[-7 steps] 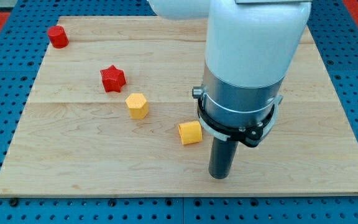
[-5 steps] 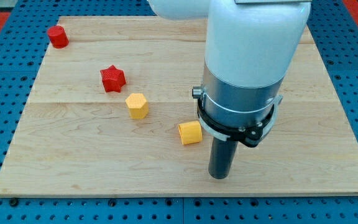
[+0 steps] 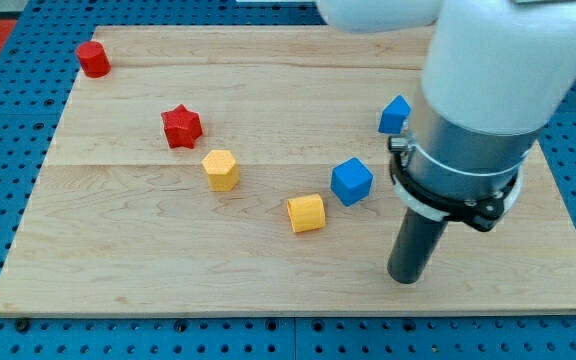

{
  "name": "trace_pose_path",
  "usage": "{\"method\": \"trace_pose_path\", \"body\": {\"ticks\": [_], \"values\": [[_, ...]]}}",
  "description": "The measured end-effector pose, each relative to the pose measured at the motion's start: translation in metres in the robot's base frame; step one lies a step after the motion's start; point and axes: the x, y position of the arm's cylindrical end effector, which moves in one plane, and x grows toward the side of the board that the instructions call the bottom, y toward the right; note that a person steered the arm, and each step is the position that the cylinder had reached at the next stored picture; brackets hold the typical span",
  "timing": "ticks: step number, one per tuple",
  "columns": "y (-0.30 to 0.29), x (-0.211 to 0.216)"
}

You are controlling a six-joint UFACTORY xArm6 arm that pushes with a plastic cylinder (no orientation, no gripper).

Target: Move the green circle left a bit

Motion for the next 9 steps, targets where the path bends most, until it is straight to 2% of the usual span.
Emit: {"method": "trace_pose_path", "body": {"ticks": [1, 2, 4, 5, 6, 8, 9], "values": [[0.039, 0.001], [0.098, -0.017], [0.183, -0.169], [0.201, -0.279], [0.191, -0.348], [0.111, -0.359], [0.129, -0.364]]}}
